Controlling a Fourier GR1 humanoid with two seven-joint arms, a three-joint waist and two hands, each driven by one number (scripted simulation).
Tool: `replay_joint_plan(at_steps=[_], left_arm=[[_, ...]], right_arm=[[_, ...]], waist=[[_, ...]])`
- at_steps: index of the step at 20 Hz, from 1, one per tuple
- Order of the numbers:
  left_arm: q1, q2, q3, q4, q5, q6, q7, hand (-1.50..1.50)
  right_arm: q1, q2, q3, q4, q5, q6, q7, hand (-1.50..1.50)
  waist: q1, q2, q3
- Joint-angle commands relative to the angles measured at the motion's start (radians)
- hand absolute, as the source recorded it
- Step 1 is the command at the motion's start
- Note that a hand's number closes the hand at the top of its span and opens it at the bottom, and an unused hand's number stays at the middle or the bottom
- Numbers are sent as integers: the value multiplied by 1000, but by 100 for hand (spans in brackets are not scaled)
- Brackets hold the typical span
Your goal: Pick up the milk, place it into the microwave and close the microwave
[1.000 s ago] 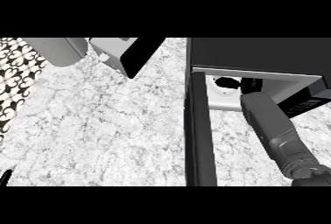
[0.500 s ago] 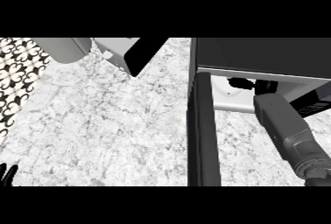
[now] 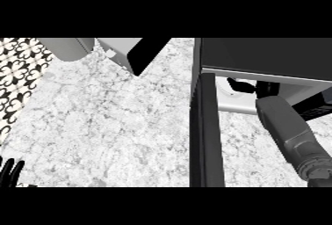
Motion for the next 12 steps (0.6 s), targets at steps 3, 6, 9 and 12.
replay_joint_plan(at_steps=[3,6,9,12], left_arm=[[-41,-19,-17,29,-31,26,7,-150],[-81,-10,-8,74,-26,23,5,-150],[-72,0,8,71,-34,19,-10,-150],[-79,2,6,83,-35,13,-9,-150]], right_arm=[[-9,31,2,-9,9,-76,-8,-150],[-3,52,5,-16,16,-104,-18,-150],[-23,36,3,-19,17,-76,-7,-150],[-5,57,23,-1,40,-62,-13,-150]], waist=[[-3,2,2],[-8,3,1],[7,2,1],[-3,-2,1]])
